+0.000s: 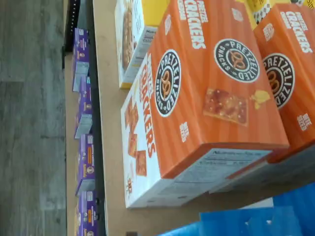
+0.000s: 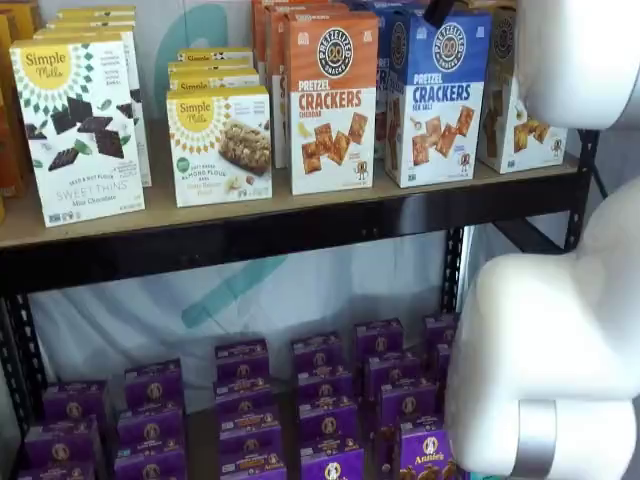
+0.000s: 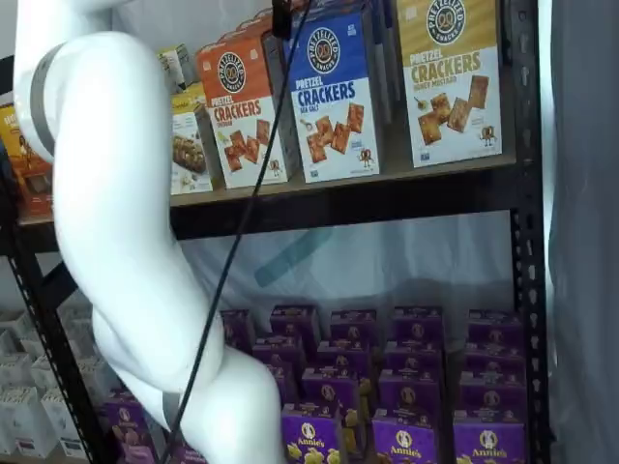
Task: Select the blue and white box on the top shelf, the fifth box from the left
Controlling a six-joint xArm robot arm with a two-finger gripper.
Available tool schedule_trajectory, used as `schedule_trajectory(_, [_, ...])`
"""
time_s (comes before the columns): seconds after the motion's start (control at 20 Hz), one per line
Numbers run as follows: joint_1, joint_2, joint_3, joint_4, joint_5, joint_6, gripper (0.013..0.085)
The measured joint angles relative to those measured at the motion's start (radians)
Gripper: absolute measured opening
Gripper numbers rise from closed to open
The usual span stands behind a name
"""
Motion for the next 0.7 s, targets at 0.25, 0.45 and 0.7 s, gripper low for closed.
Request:
schedule_trajectory(0.25, [0.018,0.033,-0.029,-0.032,0.000,0.001,0.0850])
schedule_trajectory(0.45, [0.029,0.052,-0.042,-0.058,0.000,-0.002,0.0850])
schedule_trajectory(0.7, [0.041,0.064,-0.040,-0.085,-0.012,-0.009,0.0850])
